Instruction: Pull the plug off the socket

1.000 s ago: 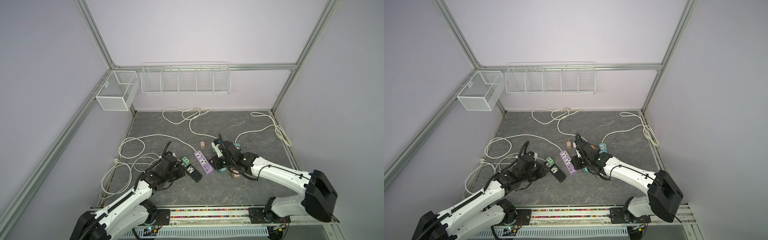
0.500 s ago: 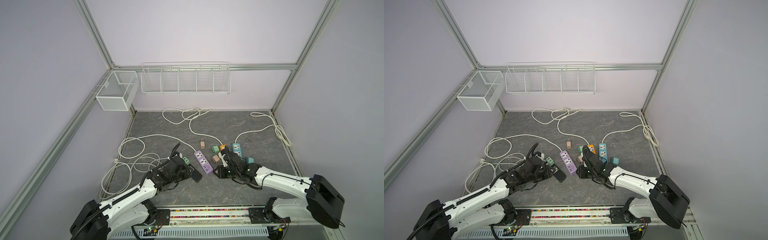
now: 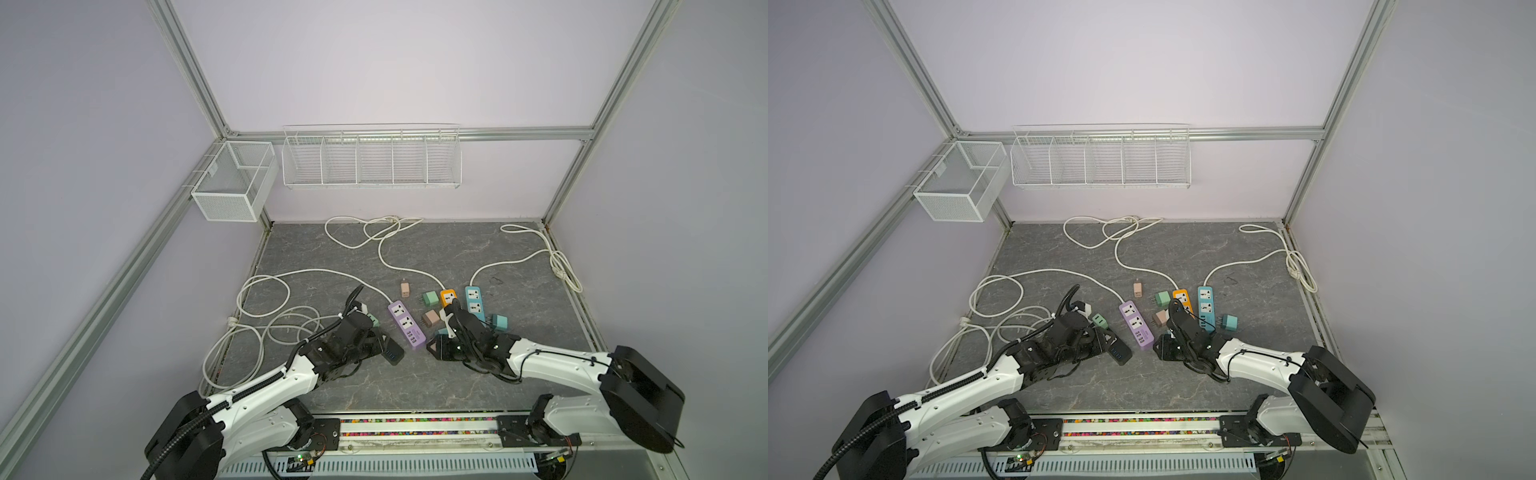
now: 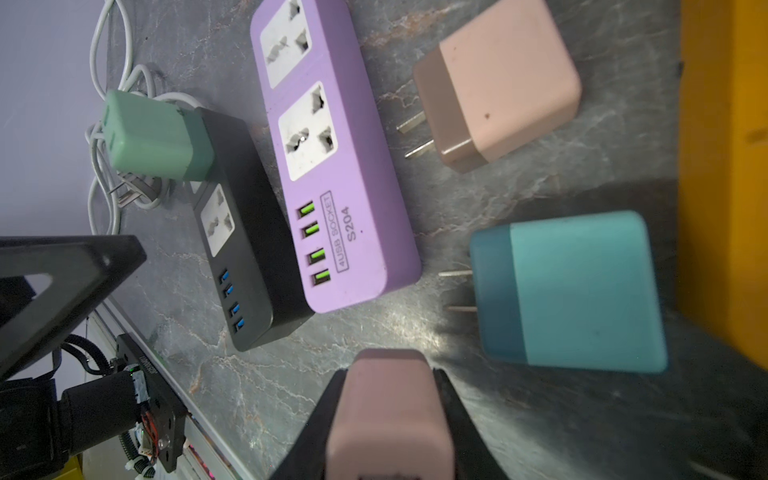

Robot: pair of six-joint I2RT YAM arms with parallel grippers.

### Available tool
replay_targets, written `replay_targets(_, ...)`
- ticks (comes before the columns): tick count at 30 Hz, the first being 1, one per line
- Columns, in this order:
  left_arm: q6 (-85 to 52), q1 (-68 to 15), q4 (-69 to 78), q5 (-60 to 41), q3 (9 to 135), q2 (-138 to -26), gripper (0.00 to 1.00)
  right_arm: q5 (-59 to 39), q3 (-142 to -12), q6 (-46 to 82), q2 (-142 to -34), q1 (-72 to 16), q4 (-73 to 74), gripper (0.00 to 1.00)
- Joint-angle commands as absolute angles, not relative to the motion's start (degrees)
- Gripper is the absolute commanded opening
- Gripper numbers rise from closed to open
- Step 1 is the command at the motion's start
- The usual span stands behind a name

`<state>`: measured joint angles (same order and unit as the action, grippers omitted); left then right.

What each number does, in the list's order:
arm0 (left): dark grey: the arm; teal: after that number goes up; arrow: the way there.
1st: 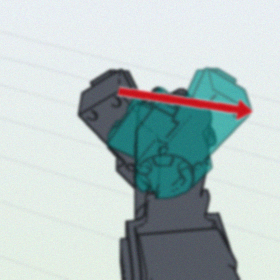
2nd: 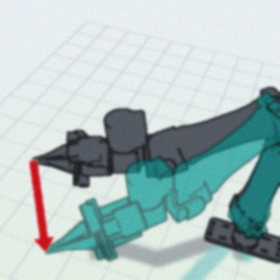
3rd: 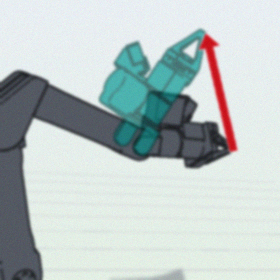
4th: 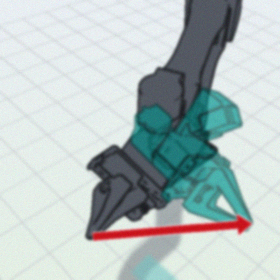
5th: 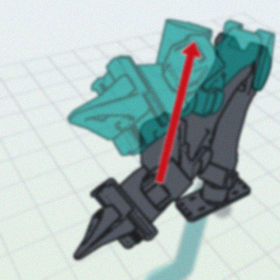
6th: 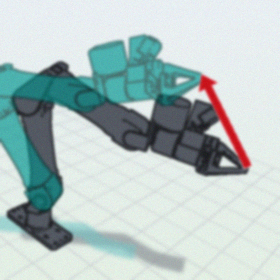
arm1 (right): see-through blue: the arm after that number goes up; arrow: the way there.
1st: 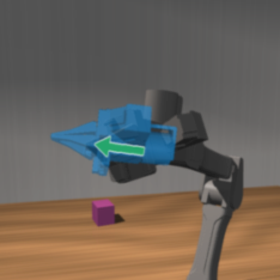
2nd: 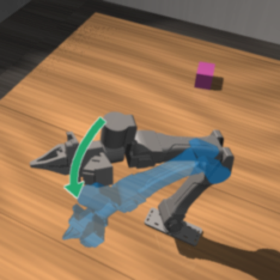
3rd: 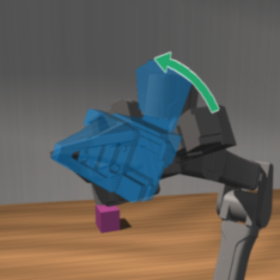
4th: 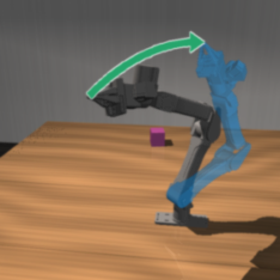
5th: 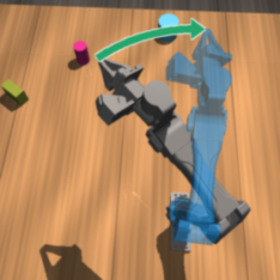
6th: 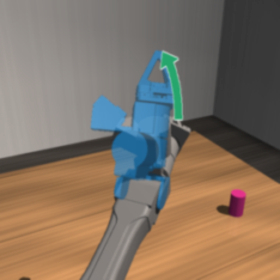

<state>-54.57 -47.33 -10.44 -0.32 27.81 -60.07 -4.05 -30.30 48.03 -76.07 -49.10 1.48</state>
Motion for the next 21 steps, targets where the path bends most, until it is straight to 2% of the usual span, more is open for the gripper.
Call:
replay_targets(1,-56.14,-47.6,-7.41,-0.24,26.81,-60.78,0.36,-4.44,-28.92,50.0,-77.1,-49.3,4.6,0.34)
replay_targets(12,-55.97,-47.63,-9.35,1.0,27.16,-59.67,0.36,-4.41,-28.63,51.15,-80.93,-50.33,6.23,0.42)
replay_targets(21,-55.77,-47.61,-11.07,2.1,27.07,-57.95,0.37,-1.81,-29.85,49.48,-78.43,-50.66,1.19,0.56)
